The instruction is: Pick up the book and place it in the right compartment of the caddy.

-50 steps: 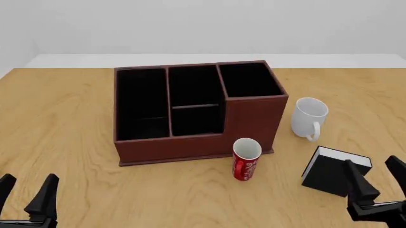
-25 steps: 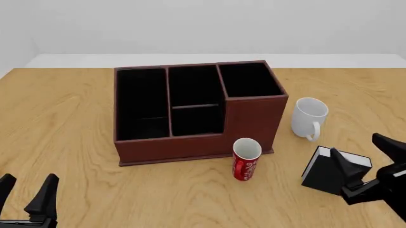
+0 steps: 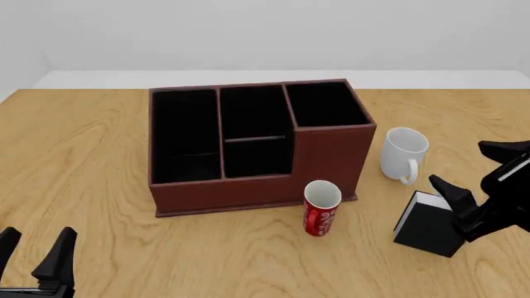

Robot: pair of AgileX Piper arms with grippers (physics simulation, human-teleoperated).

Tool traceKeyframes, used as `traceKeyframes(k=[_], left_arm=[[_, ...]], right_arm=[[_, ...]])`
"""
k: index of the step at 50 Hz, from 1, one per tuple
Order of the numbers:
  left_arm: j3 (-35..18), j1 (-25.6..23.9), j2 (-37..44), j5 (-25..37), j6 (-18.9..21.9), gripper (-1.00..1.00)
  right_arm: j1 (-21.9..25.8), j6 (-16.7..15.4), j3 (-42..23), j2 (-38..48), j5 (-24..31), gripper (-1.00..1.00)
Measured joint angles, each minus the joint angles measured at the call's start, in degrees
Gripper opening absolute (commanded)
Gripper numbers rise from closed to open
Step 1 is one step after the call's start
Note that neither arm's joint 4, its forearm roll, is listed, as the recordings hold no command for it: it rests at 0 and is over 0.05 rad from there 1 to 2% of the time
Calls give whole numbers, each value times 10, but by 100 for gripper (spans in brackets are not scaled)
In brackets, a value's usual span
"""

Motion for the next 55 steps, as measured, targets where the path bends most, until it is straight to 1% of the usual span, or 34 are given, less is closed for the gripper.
traceKeyframes(k=[5, 20, 30, 39, 55], left_arm=[[0, 0, 0, 0, 0, 100], [0, 0, 0, 0, 0, 100], [0, 0, 0, 0, 0, 100], [0, 0, 0, 0, 0, 100], [0, 0, 0, 0, 0, 100]], right_arm=[[5, -7, -30, 20, 32, 100], [30, -2, -92, 53, 132, 100], [23, -15, -124, 69, 187, 100], [9, -31, -140, 80, 219, 100], [1, -55, -179, 115, 260, 100]])
